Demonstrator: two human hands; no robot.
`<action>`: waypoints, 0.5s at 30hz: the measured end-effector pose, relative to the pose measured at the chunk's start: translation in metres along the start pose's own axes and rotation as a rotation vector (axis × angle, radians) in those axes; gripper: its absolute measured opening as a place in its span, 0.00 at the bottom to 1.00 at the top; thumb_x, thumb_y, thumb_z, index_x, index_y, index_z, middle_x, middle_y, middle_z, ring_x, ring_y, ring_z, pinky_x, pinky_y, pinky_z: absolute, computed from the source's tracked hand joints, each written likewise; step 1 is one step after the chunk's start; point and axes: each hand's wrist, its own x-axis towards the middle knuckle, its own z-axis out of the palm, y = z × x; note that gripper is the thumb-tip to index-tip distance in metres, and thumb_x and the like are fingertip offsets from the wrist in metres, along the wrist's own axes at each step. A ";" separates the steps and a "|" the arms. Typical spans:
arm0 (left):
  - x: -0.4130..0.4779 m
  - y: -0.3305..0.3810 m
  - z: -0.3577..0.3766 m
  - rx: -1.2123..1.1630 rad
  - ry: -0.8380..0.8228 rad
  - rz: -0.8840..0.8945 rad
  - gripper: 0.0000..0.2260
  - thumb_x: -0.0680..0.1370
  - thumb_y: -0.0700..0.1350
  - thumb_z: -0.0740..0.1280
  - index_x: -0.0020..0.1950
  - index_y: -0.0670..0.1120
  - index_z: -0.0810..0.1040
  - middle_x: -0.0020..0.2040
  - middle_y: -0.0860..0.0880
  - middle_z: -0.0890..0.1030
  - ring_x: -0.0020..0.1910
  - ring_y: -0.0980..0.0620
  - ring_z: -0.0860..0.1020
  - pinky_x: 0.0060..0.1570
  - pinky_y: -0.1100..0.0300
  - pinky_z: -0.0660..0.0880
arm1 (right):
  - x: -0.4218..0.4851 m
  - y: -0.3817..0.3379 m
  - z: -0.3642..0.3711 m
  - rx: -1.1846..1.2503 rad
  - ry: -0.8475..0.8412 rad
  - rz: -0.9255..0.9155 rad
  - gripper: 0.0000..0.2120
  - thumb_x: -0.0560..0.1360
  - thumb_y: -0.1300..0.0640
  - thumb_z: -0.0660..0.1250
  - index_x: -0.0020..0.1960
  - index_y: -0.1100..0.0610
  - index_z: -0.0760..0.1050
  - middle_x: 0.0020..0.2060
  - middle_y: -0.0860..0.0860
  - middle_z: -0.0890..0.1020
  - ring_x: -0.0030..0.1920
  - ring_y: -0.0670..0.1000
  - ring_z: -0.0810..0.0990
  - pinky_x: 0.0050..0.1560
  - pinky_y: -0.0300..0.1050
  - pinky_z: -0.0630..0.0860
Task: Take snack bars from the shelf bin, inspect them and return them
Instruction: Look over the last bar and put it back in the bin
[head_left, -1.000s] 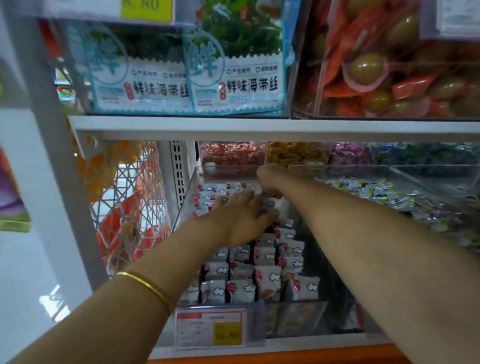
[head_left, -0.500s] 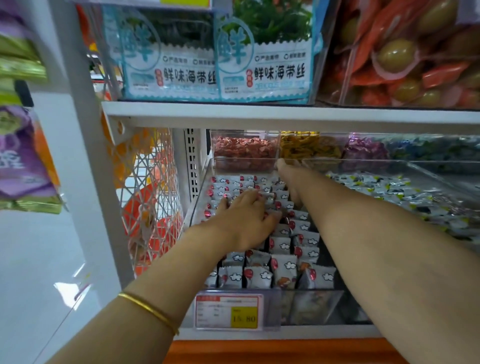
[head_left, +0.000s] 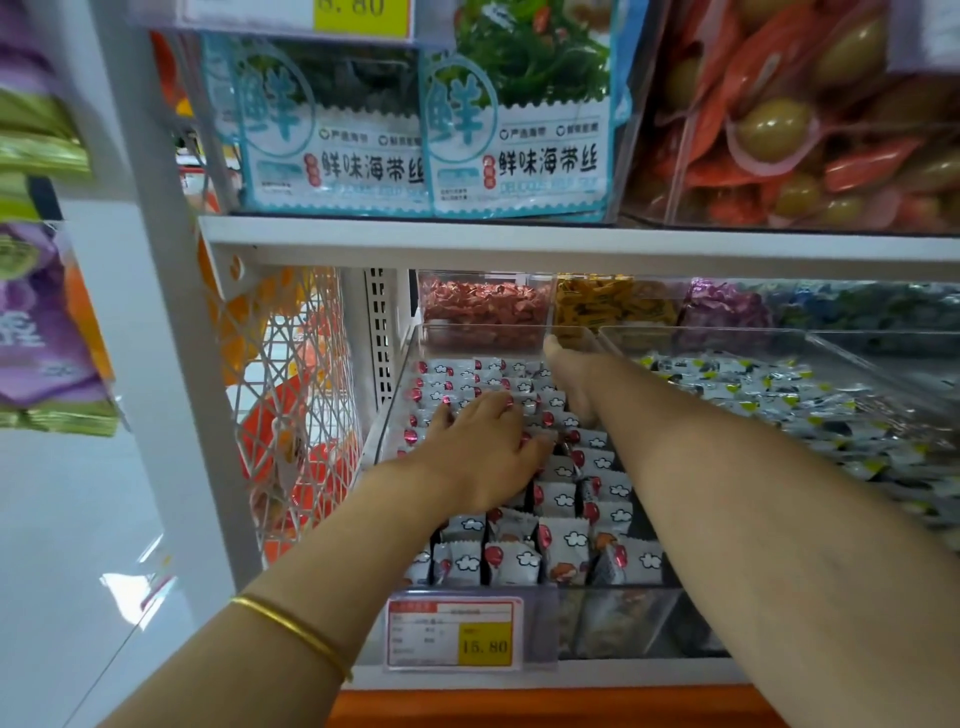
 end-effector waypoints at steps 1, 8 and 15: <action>0.000 0.001 0.000 0.000 0.005 0.000 0.26 0.81 0.58 0.46 0.76 0.46 0.55 0.78 0.48 0.48 0.76 0.50 0.46 0.72 0.44 0.40 | 0.000 -0.002 0.001 -0.016 0.006 0.012 0.31 0.79 0.40 0.49 0.76 0.58 0.54 0.75 0.58 0.59 0.74 0.59 0.59 0.72 0.56 0.59; -0.008 0.001 -0.001 0.010 0.047 0.007 0.25 0.81 0.57 0.47 0.74 0.45 0.59 0.78 0.48 0.50 0.76 0.51 0.48 0.71 0.42 0.40 | -0.035 -0.023 -0.011 -0.111 -0.063 0.082 0.40 0.75 0.31 0.41 0.77 0.59 0.49 0.76 0.59 0.50 0.76 0.60 0.50 0.74 0.57 0.52; -0.029 0.012 0.001 0.009 0.085 -0.051 0.26 0.81 0.56 0.47 0.77 0.45 0.51 0.78 0.48 0.47 0.76 0.51 0.43 0.71 0.44 0.38 | -0.115 -0.034 -0.031 -0.234 -0.227 -0.096 0.33 0.79 0.36 0.40 0.77 0.53 0.45 0.76 0.61 0.51 0.73 0.64 0.57 0.67 0.57 0.63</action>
